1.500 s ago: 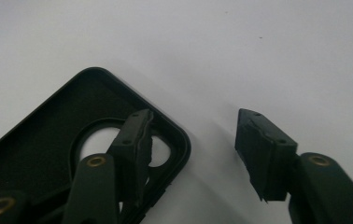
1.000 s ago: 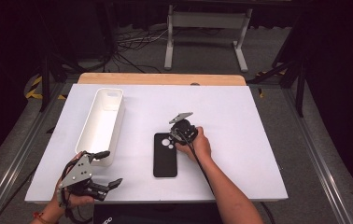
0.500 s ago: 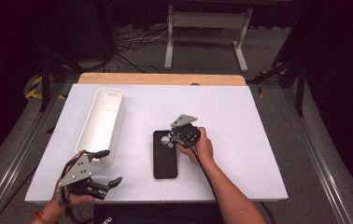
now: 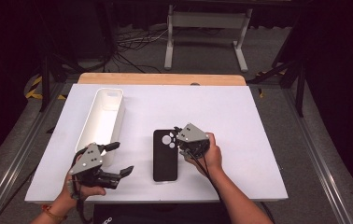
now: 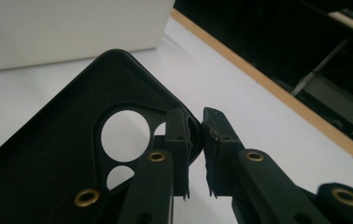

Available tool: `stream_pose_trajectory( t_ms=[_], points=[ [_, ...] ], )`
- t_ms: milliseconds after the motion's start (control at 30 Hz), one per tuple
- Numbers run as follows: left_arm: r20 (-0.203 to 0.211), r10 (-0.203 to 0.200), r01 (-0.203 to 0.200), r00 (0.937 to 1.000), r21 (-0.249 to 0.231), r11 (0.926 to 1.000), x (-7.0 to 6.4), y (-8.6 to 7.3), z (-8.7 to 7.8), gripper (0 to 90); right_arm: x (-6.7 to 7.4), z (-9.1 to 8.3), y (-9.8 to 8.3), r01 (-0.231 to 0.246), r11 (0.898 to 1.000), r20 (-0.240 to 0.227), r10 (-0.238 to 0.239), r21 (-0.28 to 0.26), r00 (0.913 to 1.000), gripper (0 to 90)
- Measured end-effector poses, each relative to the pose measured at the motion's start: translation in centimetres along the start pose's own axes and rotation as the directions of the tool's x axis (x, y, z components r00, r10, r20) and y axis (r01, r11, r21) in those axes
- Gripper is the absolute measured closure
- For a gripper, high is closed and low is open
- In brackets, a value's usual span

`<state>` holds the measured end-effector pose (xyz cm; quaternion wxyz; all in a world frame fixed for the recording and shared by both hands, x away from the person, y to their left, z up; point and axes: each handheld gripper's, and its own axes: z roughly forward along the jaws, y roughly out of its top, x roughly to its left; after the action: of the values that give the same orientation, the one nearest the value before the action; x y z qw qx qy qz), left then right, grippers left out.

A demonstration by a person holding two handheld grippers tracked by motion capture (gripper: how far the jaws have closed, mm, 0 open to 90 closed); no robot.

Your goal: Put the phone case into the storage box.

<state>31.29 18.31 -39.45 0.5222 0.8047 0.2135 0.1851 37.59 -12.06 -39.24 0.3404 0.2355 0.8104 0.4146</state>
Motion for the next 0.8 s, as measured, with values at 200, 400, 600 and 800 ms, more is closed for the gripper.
stream_pose_trajectory(
  t_ms=[200,400,600,800],
  points=[
    [-0.001,0.000,0.000,1.0000,0.037,0.9993,-0.5,1.9,3.3,15.8,0.7,-1.3,0.6,0.042,0.998,0.020,-0.041,-0.055,0.9990,81.8],
    [-0.027,-0.027,0.028,0.9993,0.059,0.9979,-0.2,3.5,6.1,24.4,1.7,-2.6,1.2,0.097,0.988,0.053,-0.092,-0.116,0.9944,81.7],
    [-0.032,-0.061,0.063,0.9976,0.055,0.9965,0.3,3.9,6.8,36.0,2.4,-3.3,1.6,0.152,0.978,0.099,-0.139,-0.144,0.9853,81.6],
    [-0.025,-0.089,0.090,0.9957,0.031,0.9954,1.2,4.3,6.8,49.4,2.5,-3.5,1.7,0.176,0.972,0.123,-0.158,-0.156,0.9797,81.4]
  ],
)
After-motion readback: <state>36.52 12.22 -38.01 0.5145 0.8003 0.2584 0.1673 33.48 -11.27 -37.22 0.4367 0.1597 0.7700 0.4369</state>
